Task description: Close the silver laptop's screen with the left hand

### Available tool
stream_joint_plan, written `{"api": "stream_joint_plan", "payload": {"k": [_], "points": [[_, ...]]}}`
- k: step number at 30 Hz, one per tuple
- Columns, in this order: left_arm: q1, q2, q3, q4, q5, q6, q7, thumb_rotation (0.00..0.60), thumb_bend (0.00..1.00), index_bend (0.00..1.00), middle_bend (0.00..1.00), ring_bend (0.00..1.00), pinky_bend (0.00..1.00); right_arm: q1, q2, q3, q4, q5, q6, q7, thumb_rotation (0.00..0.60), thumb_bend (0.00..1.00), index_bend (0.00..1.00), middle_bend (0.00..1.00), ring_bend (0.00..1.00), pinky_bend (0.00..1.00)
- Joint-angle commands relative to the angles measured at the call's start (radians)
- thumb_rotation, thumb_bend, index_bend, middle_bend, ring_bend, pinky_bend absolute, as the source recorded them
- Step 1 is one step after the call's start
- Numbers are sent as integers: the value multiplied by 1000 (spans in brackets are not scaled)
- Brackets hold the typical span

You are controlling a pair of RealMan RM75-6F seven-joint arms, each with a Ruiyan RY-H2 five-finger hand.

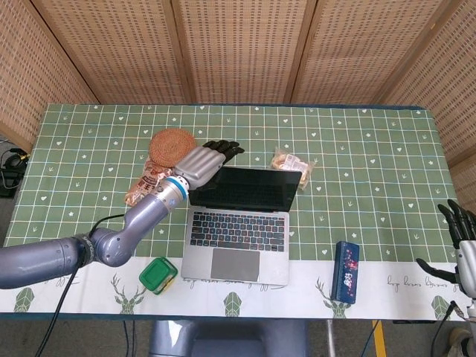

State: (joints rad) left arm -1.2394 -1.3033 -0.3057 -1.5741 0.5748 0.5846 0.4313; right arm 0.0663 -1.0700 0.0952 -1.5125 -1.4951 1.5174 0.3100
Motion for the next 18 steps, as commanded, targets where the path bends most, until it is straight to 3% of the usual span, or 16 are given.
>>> {"api": "stream_joint_plan", "payload": {"k": [1, 6, 9, 18], "points": [[-24, -10, 16, 1, -16, 18, 4, 600, 1000, 183, 59, 77, 193, -1, 2, 1, 1, 0, 1, 5, 600, 96, 0, 0, 0, 0], [-41, -5, 30, -15, -40, 19, -15, 600, 1000, 324, 223, 215, 312, -2, 3, 0, 1, -5, 5, 7, 600, 97, 0, 0, 0, 0], [-47, 2, 36, -28, -39, 19, -29, 600, 1000, 376, 282, 259, 329, -4, 4, 0, 0, -7, 9, 7, 600, 96, 0, 0, 0, 0], [-37, 64, 29, -111, 2, -17, -104, 600, 1000, 394, 300, 270, 335, -6, 4, -1, -5, -15, 16, 2, 600, 96, 0, 0, 0, 0]]}}
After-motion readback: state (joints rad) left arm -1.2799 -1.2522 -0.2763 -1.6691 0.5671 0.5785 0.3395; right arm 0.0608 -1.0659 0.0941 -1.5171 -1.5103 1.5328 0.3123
